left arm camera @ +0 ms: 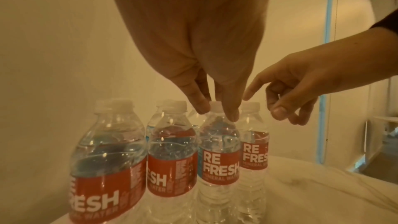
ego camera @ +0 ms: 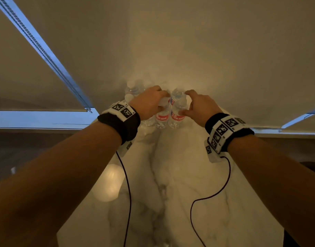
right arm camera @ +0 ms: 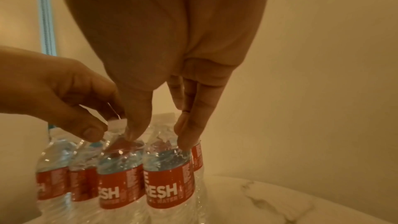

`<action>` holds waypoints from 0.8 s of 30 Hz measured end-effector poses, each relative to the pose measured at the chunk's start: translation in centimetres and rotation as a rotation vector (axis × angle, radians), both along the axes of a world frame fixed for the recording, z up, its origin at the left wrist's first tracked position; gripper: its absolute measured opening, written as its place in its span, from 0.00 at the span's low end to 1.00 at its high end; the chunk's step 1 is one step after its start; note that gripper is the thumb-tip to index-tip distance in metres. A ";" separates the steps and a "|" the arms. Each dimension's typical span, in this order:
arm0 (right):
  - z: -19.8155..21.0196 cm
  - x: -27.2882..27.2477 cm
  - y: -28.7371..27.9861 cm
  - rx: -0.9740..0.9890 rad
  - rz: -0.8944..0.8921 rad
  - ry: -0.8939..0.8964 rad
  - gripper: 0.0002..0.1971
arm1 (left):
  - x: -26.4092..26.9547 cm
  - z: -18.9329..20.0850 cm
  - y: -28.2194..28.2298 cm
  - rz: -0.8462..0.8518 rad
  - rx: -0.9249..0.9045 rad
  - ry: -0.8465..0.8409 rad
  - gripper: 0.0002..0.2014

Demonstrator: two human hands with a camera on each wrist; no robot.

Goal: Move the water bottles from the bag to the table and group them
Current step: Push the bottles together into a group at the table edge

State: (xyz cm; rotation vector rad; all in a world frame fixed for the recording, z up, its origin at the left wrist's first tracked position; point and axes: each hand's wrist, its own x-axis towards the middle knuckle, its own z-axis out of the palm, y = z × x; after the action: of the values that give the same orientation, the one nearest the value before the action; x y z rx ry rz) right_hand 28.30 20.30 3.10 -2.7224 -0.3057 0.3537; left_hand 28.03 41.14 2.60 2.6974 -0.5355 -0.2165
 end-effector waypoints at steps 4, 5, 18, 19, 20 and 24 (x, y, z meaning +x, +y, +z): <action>1.8 -4.8 -1.9 0.002 0.043 0.031 0.32 | -3.3 1.5 0.2 0.092 -0.073 -0.008 0.27; 2.2 -6.5 -2.4 -0.005 0.065 0.052 0.29 | -4.7 1.9 0.2 0.104 -0.092 -0.022 0.26; 3.2 -32.8 -6.4 0.209 0.471 0.367 0.24 | -32.8 4.0 -2.1 -0.098 -0.266 0.269 0.15; 3.0 -34.0 -6.4 0.198 0.510 0.375 0.25 | -34.4 4.0 -2.2 -0.112 -0.236 0.344 0.17; 2.6 -35.0 -6.4 0.181 0.544 0.375 0.27 | -35.8 3.8 -2.2 -0.125 -0.195 0.412 0.20; 0.5 -37.5 -5.8 0.055 0.614 0.253 0.28 | -39.3 2.7 -2.1 -0.194 -0.084 0.538 0.28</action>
State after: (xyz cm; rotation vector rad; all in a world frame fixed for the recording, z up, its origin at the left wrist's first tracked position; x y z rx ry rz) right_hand -9.16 14.51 3.63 -2.4335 -1.0584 0.8283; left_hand -11.32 39.03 5.30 2.3599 -0.6135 -0.9145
